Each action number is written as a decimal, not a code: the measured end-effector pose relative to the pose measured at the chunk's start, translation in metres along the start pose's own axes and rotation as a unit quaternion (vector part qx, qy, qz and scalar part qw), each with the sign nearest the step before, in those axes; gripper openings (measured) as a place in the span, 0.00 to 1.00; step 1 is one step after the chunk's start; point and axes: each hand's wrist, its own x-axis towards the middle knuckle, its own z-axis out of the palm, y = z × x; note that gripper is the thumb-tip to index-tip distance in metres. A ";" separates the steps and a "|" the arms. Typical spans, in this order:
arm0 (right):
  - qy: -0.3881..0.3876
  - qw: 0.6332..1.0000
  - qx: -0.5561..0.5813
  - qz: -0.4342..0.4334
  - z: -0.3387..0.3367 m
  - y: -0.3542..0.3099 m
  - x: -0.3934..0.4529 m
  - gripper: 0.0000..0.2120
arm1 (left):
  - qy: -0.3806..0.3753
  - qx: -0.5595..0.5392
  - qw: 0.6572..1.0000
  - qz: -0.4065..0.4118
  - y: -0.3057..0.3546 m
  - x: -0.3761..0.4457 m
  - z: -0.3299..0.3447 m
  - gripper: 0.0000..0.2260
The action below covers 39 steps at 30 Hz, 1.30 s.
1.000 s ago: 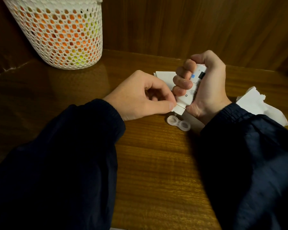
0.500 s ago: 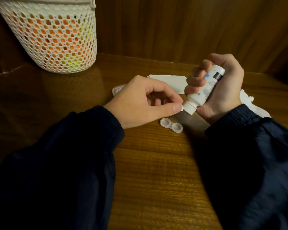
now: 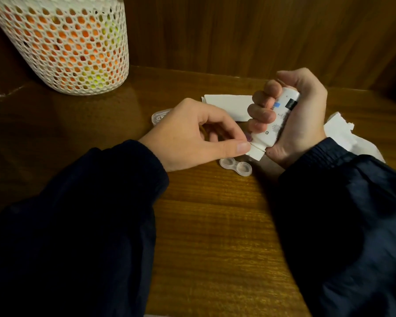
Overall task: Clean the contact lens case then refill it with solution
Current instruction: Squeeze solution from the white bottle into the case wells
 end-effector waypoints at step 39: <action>0.006 1.000 -0.003 -0.007 0.005 -0.001 -0.001 0.17 | -0.008 0.010 1.000 0.020 0.001 -0.002 -0.003 0.05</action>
